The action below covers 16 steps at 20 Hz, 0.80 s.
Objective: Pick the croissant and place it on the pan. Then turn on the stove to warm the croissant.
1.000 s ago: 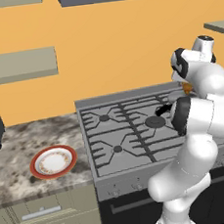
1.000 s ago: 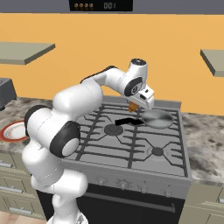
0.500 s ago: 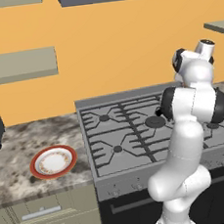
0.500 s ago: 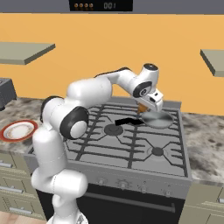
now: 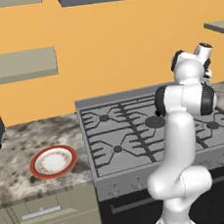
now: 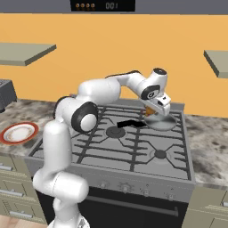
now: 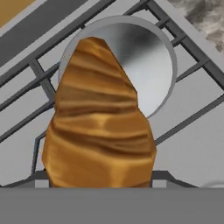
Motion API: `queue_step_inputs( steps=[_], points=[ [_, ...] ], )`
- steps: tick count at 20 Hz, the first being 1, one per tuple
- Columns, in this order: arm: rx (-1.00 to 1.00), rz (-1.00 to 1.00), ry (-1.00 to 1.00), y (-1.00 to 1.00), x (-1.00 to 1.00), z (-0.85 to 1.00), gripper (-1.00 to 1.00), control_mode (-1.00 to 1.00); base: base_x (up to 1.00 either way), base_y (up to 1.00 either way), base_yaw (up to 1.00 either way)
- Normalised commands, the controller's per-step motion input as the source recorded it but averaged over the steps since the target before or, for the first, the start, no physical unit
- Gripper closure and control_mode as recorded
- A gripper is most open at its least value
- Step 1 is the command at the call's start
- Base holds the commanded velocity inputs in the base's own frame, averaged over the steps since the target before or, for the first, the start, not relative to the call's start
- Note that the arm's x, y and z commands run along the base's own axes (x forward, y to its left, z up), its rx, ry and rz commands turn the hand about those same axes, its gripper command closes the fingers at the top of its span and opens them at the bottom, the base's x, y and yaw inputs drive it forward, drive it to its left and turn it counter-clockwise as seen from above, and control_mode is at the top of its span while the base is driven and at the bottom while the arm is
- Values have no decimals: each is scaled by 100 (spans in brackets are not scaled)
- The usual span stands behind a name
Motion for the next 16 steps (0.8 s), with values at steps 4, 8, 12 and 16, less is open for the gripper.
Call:
queue_step_inputs(
  steps=[4, 8, 12, 16],
  points=[
    [1, -3, 3, -16, 39, -31, 100, -100, 0, 0, 0],
    [2, -2, 2, -18, 27, -29, 100, -100, 0, 0, 0],
    [1, -2, 2, -13, 23, -29, 100, -100, 0, 0, 0],
    [0, -2, 0, -2, 13, -29, 100, -100, 0, 0, 0]
  ],
)
